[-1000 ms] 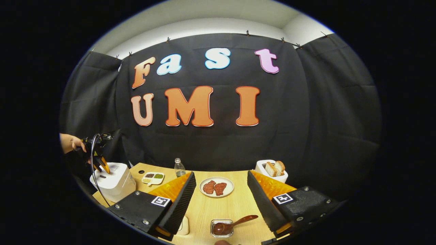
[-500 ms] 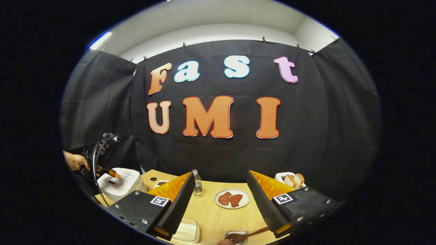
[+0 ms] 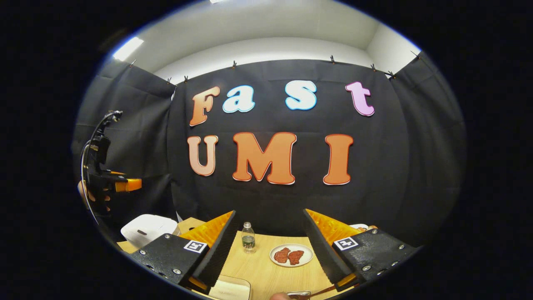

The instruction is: Close the left gripper, press the button to open the rice cooker; take a wooden spoon from the chopstick holder with the right hand, scoop a spoonful of rice and pour it into the rice cooker, then put the wooden spoon back into the chopstick holder.

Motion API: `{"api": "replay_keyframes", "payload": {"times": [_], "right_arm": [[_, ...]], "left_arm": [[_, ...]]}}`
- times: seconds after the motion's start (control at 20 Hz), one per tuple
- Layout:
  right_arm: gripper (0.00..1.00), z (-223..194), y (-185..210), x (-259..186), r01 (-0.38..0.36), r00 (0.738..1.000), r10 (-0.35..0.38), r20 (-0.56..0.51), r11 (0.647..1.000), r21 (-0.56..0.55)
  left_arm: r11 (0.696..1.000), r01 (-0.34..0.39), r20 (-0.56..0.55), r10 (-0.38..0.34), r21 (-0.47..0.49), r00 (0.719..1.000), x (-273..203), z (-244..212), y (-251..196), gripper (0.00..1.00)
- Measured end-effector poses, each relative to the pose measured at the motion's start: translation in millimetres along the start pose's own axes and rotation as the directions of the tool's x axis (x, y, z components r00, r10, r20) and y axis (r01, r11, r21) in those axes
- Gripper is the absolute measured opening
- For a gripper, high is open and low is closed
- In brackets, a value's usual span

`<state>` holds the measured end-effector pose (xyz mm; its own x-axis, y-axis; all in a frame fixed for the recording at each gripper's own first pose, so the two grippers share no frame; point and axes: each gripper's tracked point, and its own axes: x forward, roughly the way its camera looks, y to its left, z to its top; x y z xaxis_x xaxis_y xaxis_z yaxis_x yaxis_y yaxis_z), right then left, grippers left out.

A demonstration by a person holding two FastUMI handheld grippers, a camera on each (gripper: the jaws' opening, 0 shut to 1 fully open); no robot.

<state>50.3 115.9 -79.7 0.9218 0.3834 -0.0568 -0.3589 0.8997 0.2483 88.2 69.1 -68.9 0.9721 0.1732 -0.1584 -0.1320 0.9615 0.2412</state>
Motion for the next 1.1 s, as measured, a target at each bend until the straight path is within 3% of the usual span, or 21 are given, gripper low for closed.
{"api": "replay_keyframes", "payload": {"times": [0.15,0.3,0.5,0.75,1.1], "right_arm": [[0.95,25.8,0.7,-2.3,0.012,0.999,-0.012,0.041,1.000,-0.003],[0.95,51.2,1.0,-9.2,0.020,0.996,-0.021,0.090,1.000,0.009],[0.95,66.4,-3.8,-19.2,0.045,0.990,-0.041,0.136,0.999,-0.022],[0.95,77.5,-9.9,-29.6,0.074,0.981,-0.063,0.185,0.996,-0.052],[0.95,79.0,-24.5,-37.2,0.099,0.977,-0.091,0.192,0.994,-0.035]], "left_arm": [[0.999,0.009,0.169,-0.015,0.032,0.986,-26.5,57.4,-20.1,0.96],[0.999,0.023,0.267,-0.035,0.048,0.963,-56.8,89.9,-37.3,0.94],[0.997,0.069,0.285,-0.079,0.047,0.955,-82.7,93.2,-60.4,0.95],[0.997,0.074,0.335,-0.081,0.033,0.939,-101.5,101.1,-65.7,1.00],[0.997,0.078,0.359,-0.082,0.026,0.930,-120.1,98.0,-57.8,0.97]]}}
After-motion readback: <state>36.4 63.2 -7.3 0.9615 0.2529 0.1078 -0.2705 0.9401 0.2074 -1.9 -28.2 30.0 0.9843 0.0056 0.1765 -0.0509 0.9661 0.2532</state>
